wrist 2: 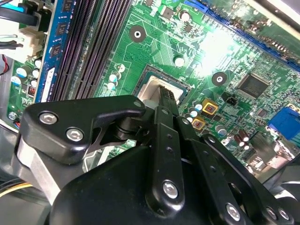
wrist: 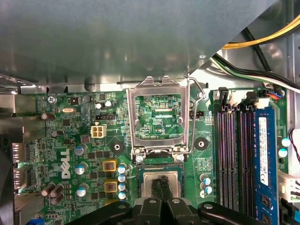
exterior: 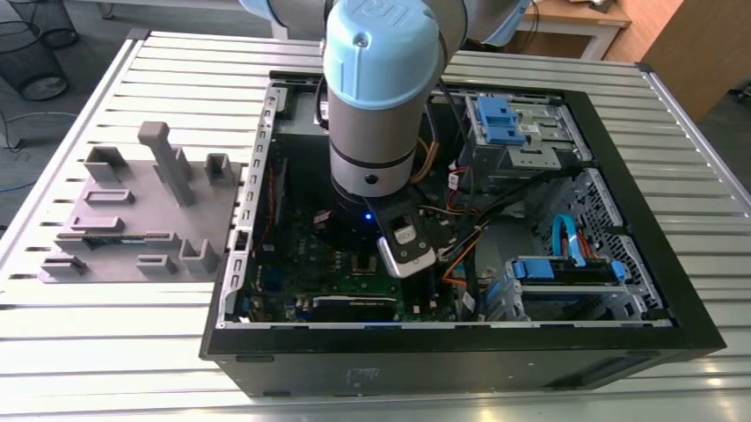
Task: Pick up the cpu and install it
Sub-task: 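Place the cpu into insertion slot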
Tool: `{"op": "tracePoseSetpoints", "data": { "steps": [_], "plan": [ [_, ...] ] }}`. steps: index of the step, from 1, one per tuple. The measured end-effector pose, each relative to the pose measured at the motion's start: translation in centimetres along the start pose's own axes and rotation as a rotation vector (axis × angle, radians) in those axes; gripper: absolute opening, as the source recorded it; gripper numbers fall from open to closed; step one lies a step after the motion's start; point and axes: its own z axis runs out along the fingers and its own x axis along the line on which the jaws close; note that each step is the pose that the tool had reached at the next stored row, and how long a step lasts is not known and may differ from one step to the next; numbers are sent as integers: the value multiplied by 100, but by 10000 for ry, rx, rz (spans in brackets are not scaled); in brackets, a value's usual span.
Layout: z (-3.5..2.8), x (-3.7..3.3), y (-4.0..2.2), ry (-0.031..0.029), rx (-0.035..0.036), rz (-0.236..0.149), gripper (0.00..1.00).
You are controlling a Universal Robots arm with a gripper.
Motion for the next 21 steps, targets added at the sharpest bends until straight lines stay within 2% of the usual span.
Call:
{"op": "tracePoseSetpoints", "data": {
  "steps": [7, 12, 19, 21],
  "plan": [
    [-8, -1, 2, -5, -12, 0, 11],
    [-91, -3, 1, -1, -3, 0, 11],
    [-255, -6, 2, -1, -3, 0, 11],
    [-266, -7, 2, -2, -5, 0, 11]
  ]
}}
